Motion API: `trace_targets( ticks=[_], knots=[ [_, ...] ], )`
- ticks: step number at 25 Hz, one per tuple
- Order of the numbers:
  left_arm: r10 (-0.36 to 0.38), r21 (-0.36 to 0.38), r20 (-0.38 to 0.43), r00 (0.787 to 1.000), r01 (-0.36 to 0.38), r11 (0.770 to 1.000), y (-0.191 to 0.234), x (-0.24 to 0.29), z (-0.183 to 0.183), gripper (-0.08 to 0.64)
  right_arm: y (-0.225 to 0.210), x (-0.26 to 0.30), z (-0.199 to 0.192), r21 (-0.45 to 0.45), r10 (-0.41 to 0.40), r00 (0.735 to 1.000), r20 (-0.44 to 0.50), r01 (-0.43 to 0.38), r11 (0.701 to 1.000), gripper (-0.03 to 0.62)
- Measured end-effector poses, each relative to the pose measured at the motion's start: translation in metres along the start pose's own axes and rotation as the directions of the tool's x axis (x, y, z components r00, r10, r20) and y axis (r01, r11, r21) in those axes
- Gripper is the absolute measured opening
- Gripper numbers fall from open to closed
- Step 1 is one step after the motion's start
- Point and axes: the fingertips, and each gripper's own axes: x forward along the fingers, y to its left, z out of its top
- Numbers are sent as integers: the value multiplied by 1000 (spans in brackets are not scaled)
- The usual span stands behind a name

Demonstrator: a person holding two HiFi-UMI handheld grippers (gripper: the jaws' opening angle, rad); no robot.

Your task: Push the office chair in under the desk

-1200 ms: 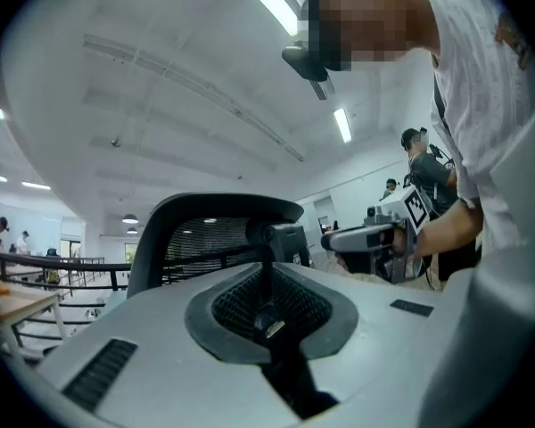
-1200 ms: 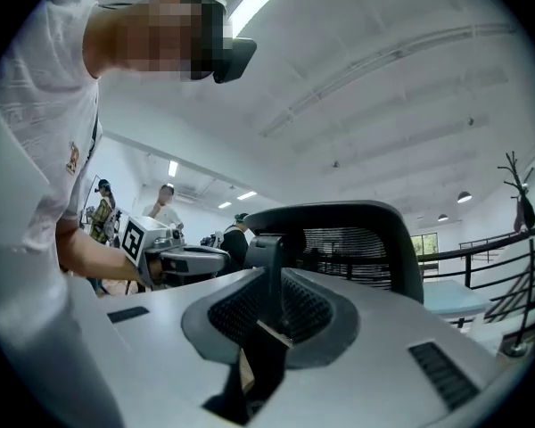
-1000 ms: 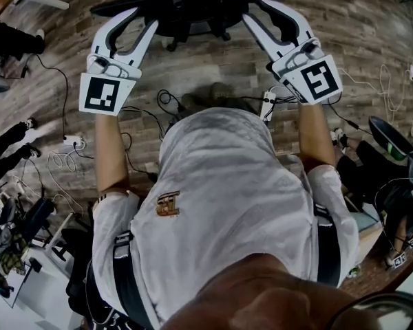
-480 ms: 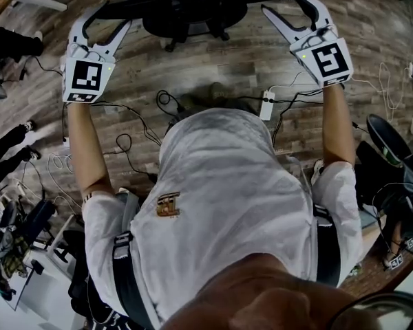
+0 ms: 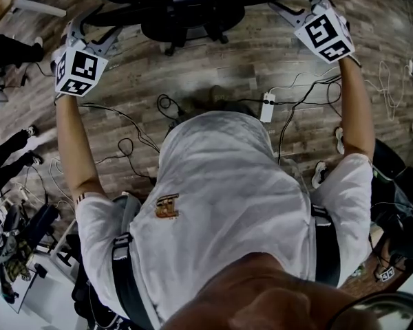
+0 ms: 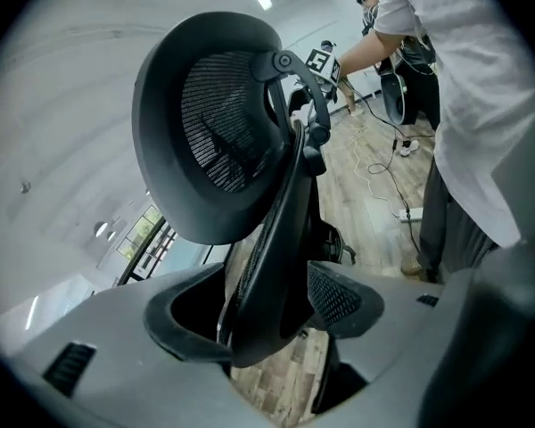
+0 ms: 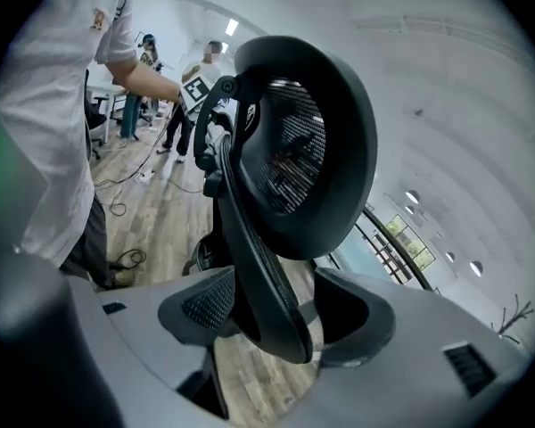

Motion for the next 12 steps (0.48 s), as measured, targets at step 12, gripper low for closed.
trace_targets(
  ticks=[12],
  knots=[
    [-116,37,-79,990,119,992,2,27,-12,295,10,32,-18,-119,187,975,-123,-201,972,253]
  ],
)
